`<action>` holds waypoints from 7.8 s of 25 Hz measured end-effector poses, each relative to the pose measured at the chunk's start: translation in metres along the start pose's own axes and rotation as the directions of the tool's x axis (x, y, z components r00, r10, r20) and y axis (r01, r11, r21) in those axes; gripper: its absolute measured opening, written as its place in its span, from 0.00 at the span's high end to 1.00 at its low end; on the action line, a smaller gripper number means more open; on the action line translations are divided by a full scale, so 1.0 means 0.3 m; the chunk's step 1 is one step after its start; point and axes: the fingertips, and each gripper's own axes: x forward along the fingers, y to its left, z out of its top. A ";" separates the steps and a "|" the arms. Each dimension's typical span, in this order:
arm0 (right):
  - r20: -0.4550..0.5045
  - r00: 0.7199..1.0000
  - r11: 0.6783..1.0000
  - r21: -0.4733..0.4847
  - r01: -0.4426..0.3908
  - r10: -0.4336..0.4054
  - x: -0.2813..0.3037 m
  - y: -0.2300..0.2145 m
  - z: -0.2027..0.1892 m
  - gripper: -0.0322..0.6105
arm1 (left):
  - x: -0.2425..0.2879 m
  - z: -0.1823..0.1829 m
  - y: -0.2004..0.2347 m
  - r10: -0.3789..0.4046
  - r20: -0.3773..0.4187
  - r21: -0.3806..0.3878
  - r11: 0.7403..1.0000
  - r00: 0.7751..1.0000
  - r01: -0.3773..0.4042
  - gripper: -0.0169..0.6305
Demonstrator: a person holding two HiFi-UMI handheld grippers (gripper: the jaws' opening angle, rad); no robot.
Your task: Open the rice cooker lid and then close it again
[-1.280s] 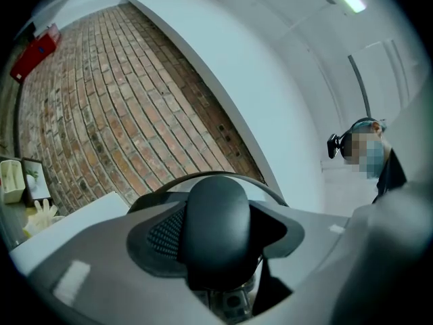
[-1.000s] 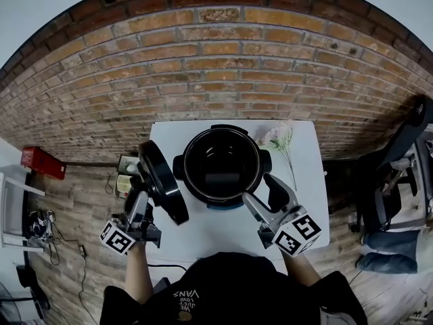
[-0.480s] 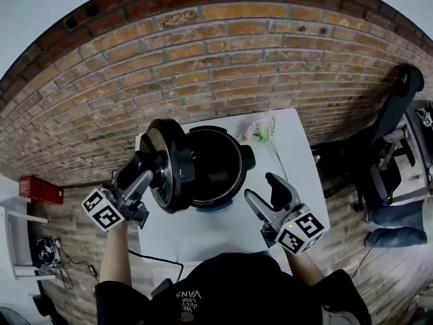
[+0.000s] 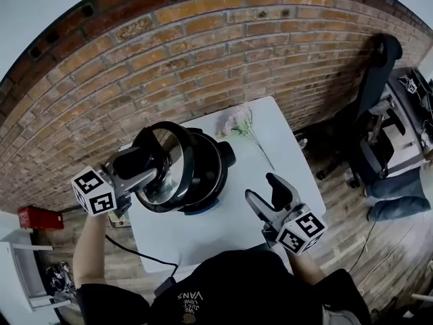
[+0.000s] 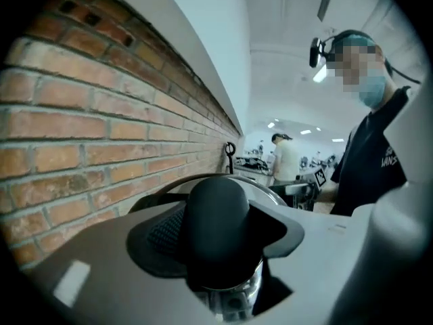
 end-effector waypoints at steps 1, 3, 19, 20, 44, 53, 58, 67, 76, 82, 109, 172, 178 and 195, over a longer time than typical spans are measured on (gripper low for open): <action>0.002 1.000 1.000 0.003 0.006 -0.006 -0.006 -0.003 -0.004 0.47 | 0.027 0.004 -0.013 -0.023 -0.038 0.046 0.999 0.999 0.025 0.55; 0.006 1.000 1.000 0.010 0.018 -0.018 -0.018 -0.008 -0.011 0.47 | 0.080 0.001 -0.037 -0.075 -0.107 0.120 0.989 0.991 0.088 0.55; 0.074 0.986 0.988 0.049 0.144 -0.147 -0.140 -0.088 -0.033 0.47 | 0.278 -0.097 -0.164 -0.238 -0.461 0.321 0.854 0.855 0.410 0.54; 0.076 0.985 0.987 0.050 0.150 -0.153 -0.145 -0.089 -0.034 0.47 | 0.281 -0.104 -0.166 -0.236 -0.475 0.331 0.845 0.847 0.421 0.54; 0.086 0.980 0.983 0.056 0.174 -0.178 -0.139 -0.085 -0.054 0.47 | 0.293 -0.146 -0.161 -0.342 -0.517 0.356 0.748 0.785 0.560 0.54; 0.082 0.977 0.979 0.057 0.195 -0.199 -0.146 -0.081 -0.064 0.47 | 0.290 -0.200 -0.162 -0.369 -0.578 0.387 0.662 0.728 0.642 0.54; 0.077 0.977 0.979 0.062 0.194 -0.198 -0.138 -0.073 -0.077 0.47 | 0.293 -0.196 -0.165 -0.380 -0.554 0.388 0.669 0.741 0.634 0.54; 0.070 0.983 0.984 0.062 0.166 -0.170 -0.110 -0.061 -0.079 0.47 | 0.297 -0.192 -0.165 -0.378 -0.520 0.384 0.697 0.766 0.605 0.54; 0.051 0.989 0.989 0.063 0.135 -0.138 -0.086 -0.047 -0.092 0.47 | 0.298 -0.188 -0.156 -0.335 -0.476 0.363 0.767 0.813 0.529 0.54; 0.034 0.994 0.994 0.055 0.099 -0.101 -0.053 -0.035 -0.086 0.47 | 0.303 -0.187 -0.144 -0.282 -0.458 0.335 0.824 0.843 0.457 0.54; -0.067 0.991 0.993 0.017 -0.118 0.119 0.064 -0.036 -0.058 0.47 | 0.302 -0.164 -0.099 0.032 -0.259 0.222 0.975 0.965 0.028 0.52; -0.245 0.887 0.887 -0.154 -0.435 0.392 -0.478 0.236 -0.290 0.93 | -0.369 -0.559 -1.187 0.853 0.259 -0.252 0.513 0.454 -0.820 0.97; -0.284 0.879 0.893 -0.129 -0.431 0.383 -0.499 0.248 -0.353 0.94 | -0.382 -0.608 -1.225 0.857 0.237 -0.264 0.510 0.458 -0.819 0.97; -0.292 0.878 0.885 -0.165 -0.436 0.379 -0.517 0.265 -0.355 0.94 | -0.382 -0.613 -1.229 0.854 0.250 -0.257 0.513 0.456 -0.819 0.97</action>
